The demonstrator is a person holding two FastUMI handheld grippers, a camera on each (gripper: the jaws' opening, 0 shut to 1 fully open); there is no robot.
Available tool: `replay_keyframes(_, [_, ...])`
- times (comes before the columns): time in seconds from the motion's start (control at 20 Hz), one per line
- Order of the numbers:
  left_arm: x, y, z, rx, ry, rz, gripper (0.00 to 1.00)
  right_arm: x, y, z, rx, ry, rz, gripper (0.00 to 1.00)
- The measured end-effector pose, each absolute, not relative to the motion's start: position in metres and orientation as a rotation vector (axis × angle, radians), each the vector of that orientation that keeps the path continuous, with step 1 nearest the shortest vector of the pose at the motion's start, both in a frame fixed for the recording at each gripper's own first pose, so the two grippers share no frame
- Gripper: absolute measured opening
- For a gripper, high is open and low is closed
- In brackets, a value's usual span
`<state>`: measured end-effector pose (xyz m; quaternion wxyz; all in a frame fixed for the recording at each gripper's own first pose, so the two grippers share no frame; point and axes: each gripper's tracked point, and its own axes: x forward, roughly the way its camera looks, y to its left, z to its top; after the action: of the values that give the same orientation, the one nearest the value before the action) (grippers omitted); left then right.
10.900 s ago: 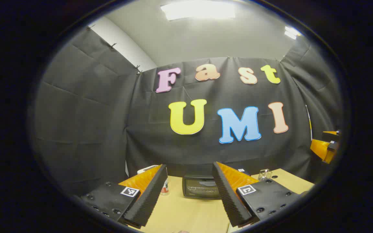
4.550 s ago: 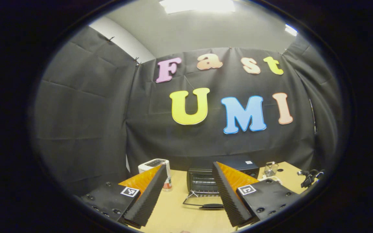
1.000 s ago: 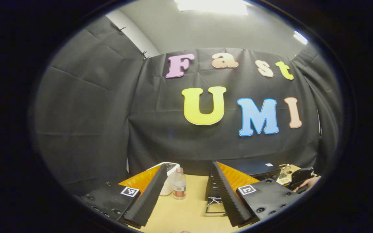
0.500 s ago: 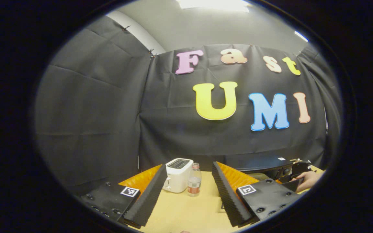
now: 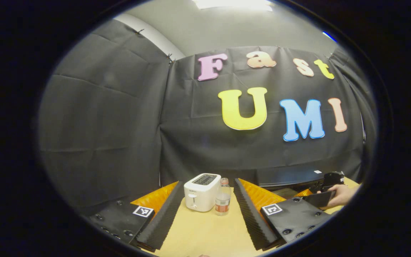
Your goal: Open the electric oven with the left hand, put the food in, and close the electric oven.
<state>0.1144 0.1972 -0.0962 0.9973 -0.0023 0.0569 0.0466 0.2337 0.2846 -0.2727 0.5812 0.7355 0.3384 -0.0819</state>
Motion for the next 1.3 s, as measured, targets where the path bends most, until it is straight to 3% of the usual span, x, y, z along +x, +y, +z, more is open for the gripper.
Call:
replay_keyframes(0.05, [0.115, 0.195, -0.094, -0.008, 0.112, 0.086, 0.99, 0.231, 0.284, -0.268, 1.71, 0.786, -0.168, 0.3])
replay_keyframes(0.1, [0.116, 0.19, -0.095, -0.012, 0.111, 0.077, 0.99, 0.228, 0.286, -0.263, 1.693, 0.783, -0.14, 0.34])
replay_keyframes(0.25, [0.12, 0.174, -0.097, -0.015, 0.114, 0.043, 0.95, 0.215, 0.283, -0.248, 1.617, 0.784, -0.06, 0.98])
replay_keyframes(0.3, [0.122, 0.168, -0.1, -0.018, 0.118, 0.032, 0.99, 0.21, 0.28, -0.244, 1.592, 0.79, -0.038, 0.98])
replay_keyframes(0.6, [0.122, 0.134, -0.103, -0.042, 0.132, -0.023, 0.95, 0.174, 0.261, -0.222, 1.438, 0.808, 0.074, 0.97])
replay_keyframes(0.7, [0.119, 0.121, -0.105, -0.043, 0.137, -0.038, 0.99, 0.162, 0.248, -0.212, 1.369, 0.796, 0.106, 0.97])
replay_keyframes(0.75, [0.117, 0.114, -0.105, -0.046, 0.141, -0.045, 0.95, 0.154, 0.242, -0.208, 1.331, 0.792, 0.122, 0.97])
replay_keyframes(0.9, [0.113, 0.091, -0.116, -0.043, 0.163, -0.075, 0.99, 0.14, 0.218, -0.196, 1.199, 0.755, 0.158, 0.97])
replay_keyframes(1.3, [0.101, 0.017, -0.184, -0.058, 0.328, -0.201, 0.97, 0.101, 0.126, -0.163, 0.778, 0.562, 0.137, 0.98])
